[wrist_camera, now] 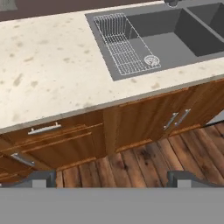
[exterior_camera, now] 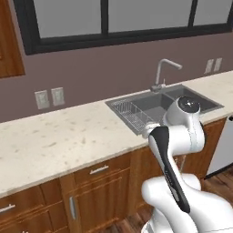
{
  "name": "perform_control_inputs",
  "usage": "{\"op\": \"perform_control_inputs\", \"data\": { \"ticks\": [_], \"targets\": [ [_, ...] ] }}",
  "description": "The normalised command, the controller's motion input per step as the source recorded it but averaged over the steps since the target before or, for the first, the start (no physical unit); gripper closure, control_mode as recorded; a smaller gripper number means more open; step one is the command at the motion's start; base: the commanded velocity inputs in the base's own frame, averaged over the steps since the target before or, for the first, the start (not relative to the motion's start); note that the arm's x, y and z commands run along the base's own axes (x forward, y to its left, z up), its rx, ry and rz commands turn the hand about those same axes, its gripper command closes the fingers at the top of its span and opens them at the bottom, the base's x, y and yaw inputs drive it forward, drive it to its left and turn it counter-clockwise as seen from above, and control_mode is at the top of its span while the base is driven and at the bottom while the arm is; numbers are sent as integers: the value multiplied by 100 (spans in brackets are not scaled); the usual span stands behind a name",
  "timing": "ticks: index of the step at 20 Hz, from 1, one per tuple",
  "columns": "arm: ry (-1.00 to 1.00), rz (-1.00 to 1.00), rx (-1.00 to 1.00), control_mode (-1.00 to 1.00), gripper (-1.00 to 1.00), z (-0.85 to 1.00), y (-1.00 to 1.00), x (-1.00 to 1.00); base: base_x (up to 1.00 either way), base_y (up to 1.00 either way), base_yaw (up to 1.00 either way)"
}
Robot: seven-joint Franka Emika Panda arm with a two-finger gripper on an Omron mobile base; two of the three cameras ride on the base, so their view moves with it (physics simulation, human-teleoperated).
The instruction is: Four empty soda cans are scattered around the kitchen. Gather all the cans and cluster them next to the stove for recycling.
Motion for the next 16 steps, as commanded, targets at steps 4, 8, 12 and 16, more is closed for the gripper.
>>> {"op": "perform_control_inputs", "data": {
  "ticks": [4,8,12,16],
  "targets": [
    [0,0,0,100,-100,0,0,0,0,-34,-41],
    [0,0,0,100,-100,0,0,0,0,-37,-40],
    [0,0,0,100,-100,0,0,0,0,-39,-40],
    [0,0,0,100,-100,0,0,0,0,-40,-39]
  ]
}}
